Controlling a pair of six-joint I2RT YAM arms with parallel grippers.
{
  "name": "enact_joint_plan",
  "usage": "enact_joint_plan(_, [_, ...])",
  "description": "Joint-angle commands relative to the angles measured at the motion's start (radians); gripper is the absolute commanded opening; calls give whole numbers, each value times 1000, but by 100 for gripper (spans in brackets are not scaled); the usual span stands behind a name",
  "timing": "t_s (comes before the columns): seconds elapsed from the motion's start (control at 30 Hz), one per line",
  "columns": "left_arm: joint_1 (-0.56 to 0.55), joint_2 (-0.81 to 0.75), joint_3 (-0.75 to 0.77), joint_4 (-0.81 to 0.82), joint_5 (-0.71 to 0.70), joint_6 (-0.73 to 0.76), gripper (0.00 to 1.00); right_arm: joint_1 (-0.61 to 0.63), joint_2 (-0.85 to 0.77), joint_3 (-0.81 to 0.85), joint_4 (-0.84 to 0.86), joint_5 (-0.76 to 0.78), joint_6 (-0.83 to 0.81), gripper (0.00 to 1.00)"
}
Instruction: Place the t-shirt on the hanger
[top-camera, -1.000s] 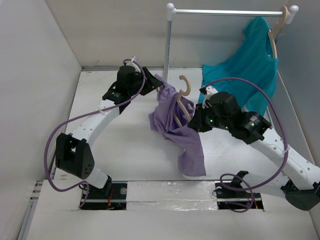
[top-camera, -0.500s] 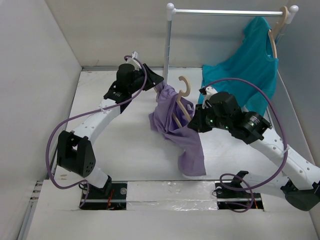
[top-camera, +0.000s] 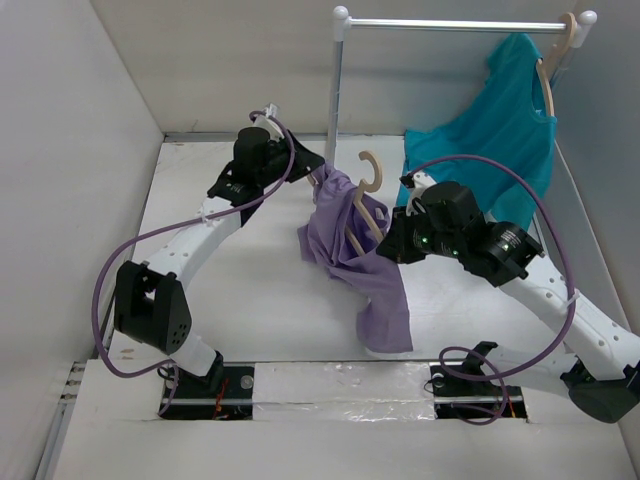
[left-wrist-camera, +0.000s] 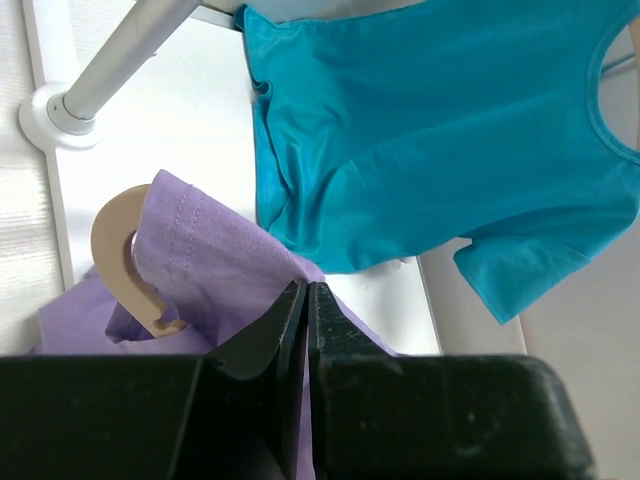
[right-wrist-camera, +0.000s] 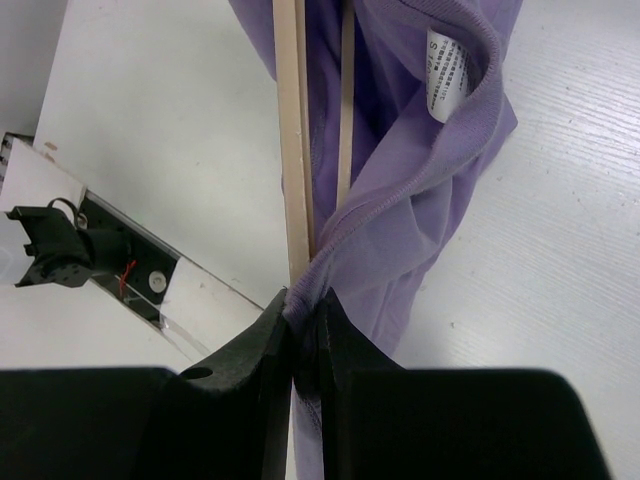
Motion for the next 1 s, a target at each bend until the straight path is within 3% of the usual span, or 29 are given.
enact_joint_plan(0.0, [0, -6, 60, -5, -20, 32, 0, -5, -33, 18, 79, -24, -16, 0])
enact_joint_plan(0.2, [9, -11, 153, -126, -222, 147, 0, -5, -45, 19, 70, -17, -19, 0])
enact_joint_plan(0.37, [104, 38, 223, -163, -328, 218, 0, -5, -62, 39, 59, -45, -33, 0])
enact_joint_plan(0.5, [177, 66, 261, -166, -328, 227, 0, -5, -76, 52, 61, -71, -30, 0])
enact_joint_plan(0.73, [177, 153, 455, -283, -444, 301, 0, -5, -56, 139, 27, -109, -31, 0])
enact_joint_plan(0.9, [177, 210, 574, -395, -377, 315, 0, -5, -31, 203, 7, -122, -42, 0])
enact_joint_plan(0.97, [177, 187, 580, -419, -344, 310, 28, -14, -24, 202, 13, -122, -41, 0])
